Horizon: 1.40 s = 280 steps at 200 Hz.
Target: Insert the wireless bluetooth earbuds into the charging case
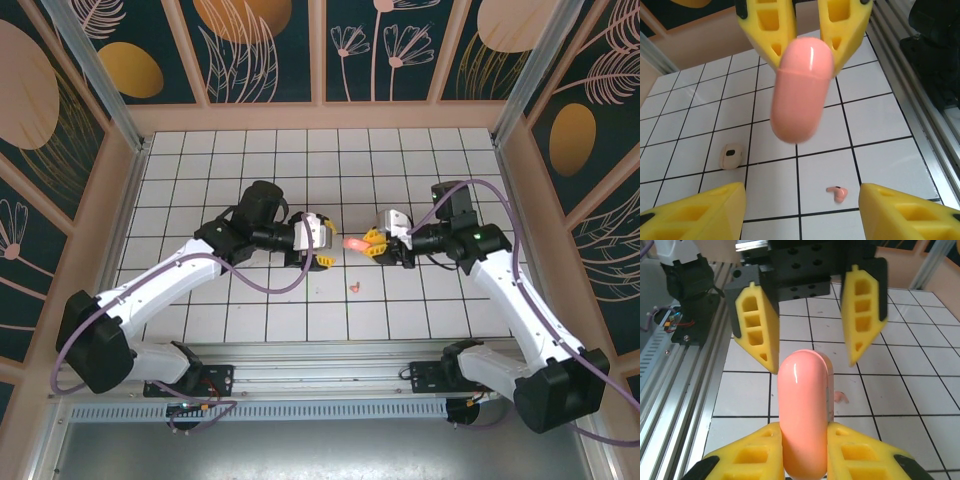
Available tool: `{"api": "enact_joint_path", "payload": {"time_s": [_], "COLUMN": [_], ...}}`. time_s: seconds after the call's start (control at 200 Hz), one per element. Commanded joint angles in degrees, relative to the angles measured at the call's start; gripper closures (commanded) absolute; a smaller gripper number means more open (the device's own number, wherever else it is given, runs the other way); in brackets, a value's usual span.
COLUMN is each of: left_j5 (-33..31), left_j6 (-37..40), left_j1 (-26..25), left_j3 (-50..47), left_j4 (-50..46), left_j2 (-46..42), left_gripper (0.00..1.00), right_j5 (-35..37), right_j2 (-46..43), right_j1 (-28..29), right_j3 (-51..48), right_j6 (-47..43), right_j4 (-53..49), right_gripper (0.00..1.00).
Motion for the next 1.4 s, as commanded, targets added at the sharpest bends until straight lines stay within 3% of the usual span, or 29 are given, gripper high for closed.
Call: {"api": "enact_joint_path", "payload": {"time_s": [0.0,0.751,1.011,1.071,1.201,1.396], "left_j5": [2.92,5.97,6.48,6.43,6.82,10.05], "left_j6": [1.34,3.66,3.25,2.93,-1.83,-17.19], "left_j1": [-0.10,-0.49,-0.44,-0.51,-0.51,-0.51], "left_j3": [2.00,1.97,2.49,2.31,0.07,-9.99], "left_j4": [-1.18,-2.31,-3.13,-3.03,1.24,20.88], "left_j2": [1.03,1.79,2.12,1.97,1.32,-0.48], "left_gripper": [0.40,0.68,0.87,0.90,0.93,0.93], "right_j5": [1.33,-0.30,0.31,0.94,1.45,-5.51], "right_j2": [1.42,8.31,8.35,7.82,5.05,-2.74], "right_j1": [2.18,5.98,6.35,6.35,5.78,1.30], "right_j3": [2.45,6.11,6.03,5.74,3.28,-5.47], "right_j6": [-4.35,-4.53,-3.99,-3.43,2.03,11.59], "right_j4": [-2.77,-1.81,-1.21,-0.65,4.46,15.96], "right_gripper": [0.79,0.79,0.79,0.74,0.53,0.42]}}
